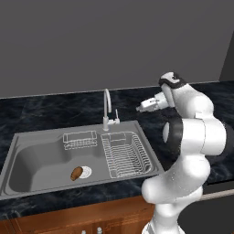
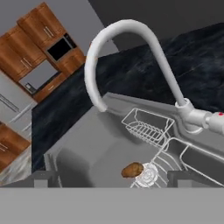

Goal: Dump the potato from the pot into the sink. Then turn on the water and wash the potato. Then turn off the water and put the potato back in the pot.

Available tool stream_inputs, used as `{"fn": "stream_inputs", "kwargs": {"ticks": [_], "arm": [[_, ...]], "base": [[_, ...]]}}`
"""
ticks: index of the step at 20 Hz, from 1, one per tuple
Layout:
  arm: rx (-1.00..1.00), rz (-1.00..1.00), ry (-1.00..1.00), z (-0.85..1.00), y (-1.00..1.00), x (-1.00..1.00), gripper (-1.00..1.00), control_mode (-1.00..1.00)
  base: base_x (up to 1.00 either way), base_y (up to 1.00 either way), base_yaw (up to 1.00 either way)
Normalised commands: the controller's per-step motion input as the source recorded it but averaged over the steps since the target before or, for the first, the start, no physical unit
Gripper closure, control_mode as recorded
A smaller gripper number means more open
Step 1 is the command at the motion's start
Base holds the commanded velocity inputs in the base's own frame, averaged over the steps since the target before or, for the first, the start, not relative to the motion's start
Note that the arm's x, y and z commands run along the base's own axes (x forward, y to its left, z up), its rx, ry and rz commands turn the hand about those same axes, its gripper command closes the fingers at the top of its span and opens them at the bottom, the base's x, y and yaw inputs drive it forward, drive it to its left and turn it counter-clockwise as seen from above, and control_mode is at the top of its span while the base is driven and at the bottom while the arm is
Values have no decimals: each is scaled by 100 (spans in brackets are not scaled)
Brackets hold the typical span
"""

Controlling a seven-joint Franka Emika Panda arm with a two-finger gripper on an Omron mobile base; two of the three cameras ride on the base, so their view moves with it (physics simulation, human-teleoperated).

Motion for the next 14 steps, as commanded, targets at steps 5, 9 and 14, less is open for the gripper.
{"fn": "stream_inputs", "kwargs": {"ticks": [5, 9, 14], "arm": [[-7, -9, 1, 62, 20, -100, -100, -100], [-11, -12, 8, 25, 49, -100, -100, -100], [-15, -13, 10, 1, 88, -100, -100, -100]], "base": [[0, 0, 0], [0, 0, 0], [0, 0, 0]]}}
